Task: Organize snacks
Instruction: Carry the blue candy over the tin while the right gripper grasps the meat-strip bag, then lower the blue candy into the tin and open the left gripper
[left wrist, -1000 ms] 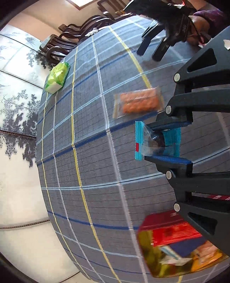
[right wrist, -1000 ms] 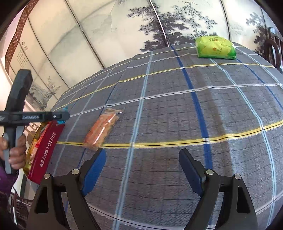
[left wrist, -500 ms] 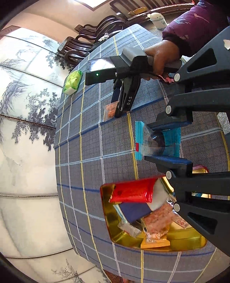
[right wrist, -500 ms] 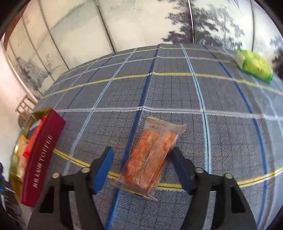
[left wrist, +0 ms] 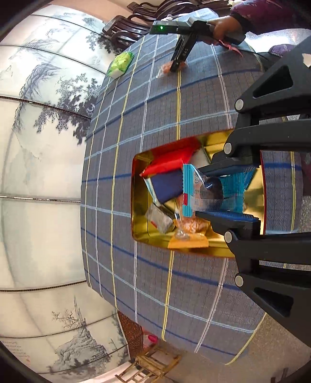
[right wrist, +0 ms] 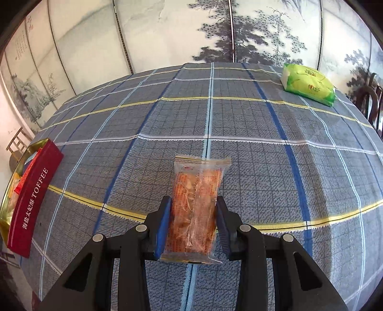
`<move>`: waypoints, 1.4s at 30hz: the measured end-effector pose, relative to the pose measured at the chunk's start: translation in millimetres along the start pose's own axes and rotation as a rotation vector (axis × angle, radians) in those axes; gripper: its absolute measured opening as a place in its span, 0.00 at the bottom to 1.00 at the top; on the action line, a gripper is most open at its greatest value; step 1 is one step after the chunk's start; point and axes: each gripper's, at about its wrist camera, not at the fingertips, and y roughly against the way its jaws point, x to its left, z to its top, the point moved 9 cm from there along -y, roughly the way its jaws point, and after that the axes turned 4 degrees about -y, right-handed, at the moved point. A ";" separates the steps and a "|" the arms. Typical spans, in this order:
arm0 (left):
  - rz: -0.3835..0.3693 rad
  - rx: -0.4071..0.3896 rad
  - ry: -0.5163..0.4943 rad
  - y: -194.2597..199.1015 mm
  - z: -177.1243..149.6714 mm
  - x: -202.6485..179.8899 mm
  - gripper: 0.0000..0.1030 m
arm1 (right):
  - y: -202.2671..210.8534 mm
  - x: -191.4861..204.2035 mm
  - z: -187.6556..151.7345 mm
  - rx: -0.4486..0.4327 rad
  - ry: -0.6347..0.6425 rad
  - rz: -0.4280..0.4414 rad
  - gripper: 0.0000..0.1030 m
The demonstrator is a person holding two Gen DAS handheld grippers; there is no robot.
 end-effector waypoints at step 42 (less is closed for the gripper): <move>0.113 0.034 -0.001 -55.6 -31.5 37.6 0.23 | -3.2 5.2 -0.4 -0.020 0.006 -0.020 0.37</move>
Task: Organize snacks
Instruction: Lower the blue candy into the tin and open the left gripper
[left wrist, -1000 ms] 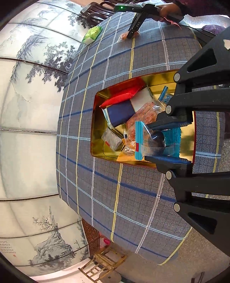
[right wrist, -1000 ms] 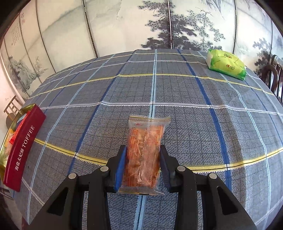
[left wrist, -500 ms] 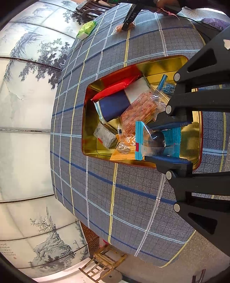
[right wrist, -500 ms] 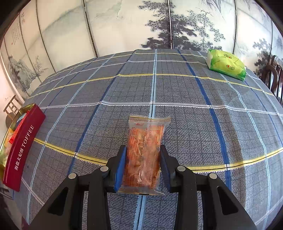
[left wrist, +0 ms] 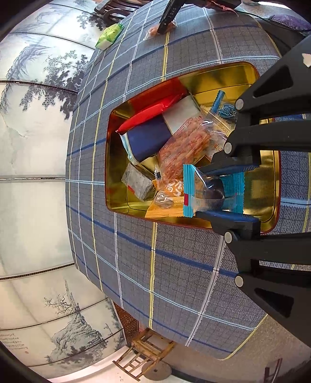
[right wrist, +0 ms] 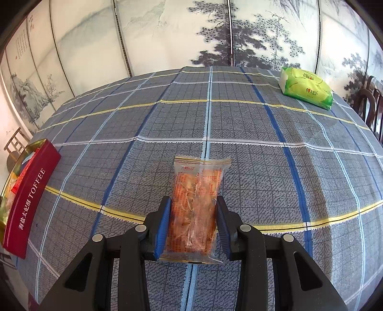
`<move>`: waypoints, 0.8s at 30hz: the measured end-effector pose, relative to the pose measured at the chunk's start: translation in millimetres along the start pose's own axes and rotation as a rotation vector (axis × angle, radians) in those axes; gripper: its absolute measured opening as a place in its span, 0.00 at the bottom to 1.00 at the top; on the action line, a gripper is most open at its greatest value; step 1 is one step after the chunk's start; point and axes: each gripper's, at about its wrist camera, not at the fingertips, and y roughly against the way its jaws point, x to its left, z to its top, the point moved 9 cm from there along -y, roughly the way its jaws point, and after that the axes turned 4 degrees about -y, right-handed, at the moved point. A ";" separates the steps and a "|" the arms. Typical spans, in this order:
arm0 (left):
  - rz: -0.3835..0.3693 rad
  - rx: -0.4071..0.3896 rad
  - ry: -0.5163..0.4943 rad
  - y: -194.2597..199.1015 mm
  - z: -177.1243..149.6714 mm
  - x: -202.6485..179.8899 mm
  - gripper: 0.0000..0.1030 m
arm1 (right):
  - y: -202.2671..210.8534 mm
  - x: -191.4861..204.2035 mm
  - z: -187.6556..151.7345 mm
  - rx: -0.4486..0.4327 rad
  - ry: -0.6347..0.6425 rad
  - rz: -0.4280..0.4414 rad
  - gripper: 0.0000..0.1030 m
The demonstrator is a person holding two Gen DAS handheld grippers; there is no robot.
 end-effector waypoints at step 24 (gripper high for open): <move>0.023 0.012 -0.015 -9.8 -7.5 5.4 0.24 | 0.7 2.4 0.0 0.001 0.005 -0.009 0.37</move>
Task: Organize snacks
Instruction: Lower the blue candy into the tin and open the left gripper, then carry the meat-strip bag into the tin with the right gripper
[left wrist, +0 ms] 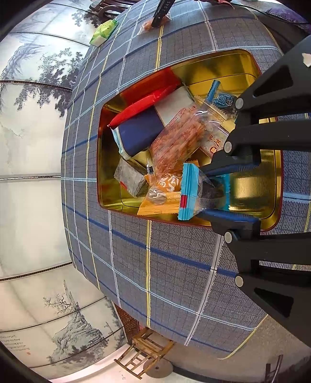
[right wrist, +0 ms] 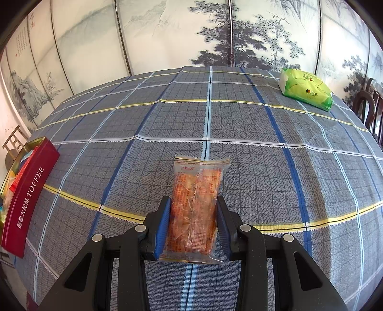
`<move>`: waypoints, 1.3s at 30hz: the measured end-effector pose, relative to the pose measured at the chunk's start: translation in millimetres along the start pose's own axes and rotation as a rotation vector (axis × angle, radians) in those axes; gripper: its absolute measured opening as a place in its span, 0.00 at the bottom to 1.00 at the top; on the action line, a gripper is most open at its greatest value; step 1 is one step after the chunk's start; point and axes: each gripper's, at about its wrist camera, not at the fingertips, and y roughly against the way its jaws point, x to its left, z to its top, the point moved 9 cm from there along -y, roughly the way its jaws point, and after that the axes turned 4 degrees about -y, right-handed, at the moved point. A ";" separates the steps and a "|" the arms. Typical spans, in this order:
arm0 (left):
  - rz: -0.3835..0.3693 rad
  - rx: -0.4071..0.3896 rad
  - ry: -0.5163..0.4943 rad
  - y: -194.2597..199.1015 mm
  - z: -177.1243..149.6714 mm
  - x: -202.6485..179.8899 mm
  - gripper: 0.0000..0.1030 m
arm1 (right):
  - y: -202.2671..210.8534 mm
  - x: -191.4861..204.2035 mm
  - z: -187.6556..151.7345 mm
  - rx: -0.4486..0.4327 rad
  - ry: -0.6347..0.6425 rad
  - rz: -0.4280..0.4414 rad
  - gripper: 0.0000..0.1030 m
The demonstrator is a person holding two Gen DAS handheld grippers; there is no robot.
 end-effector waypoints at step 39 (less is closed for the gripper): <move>0.161 -0.146 -0.036 48.5 7.9 -0.5 0.56 | 31.6 44.5 -8.2 0.022 -0.003 0.137 0.37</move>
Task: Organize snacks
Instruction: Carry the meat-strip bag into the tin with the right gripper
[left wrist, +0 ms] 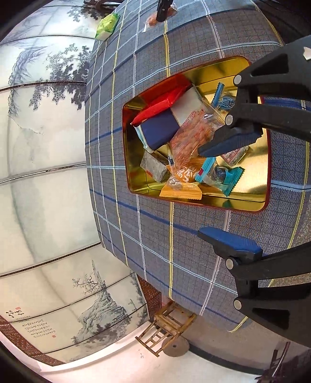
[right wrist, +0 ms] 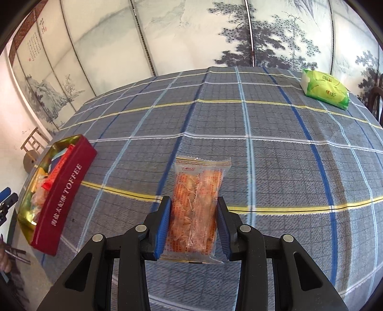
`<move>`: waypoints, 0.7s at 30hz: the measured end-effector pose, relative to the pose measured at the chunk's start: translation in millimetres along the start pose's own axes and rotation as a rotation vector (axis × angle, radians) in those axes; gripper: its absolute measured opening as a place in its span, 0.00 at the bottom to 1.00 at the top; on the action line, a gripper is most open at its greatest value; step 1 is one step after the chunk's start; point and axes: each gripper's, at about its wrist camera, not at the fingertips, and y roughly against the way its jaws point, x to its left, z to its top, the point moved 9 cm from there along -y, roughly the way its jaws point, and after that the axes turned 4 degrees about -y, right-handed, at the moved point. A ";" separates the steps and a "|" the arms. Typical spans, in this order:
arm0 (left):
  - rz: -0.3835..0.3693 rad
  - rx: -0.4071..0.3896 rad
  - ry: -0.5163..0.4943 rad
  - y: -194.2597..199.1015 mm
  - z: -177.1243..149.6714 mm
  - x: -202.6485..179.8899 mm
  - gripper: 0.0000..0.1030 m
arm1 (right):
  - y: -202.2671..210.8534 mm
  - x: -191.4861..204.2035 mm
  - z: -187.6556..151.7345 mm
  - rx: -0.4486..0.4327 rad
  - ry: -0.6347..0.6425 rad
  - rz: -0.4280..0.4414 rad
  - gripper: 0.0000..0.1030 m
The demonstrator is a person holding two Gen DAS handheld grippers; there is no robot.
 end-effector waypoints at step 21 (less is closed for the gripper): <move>-0.006 0.025 0.106 -0.6 -27.4 34.4 0.69 | 32.2 183.1 2.7 0.058 0.188 0.294 0.37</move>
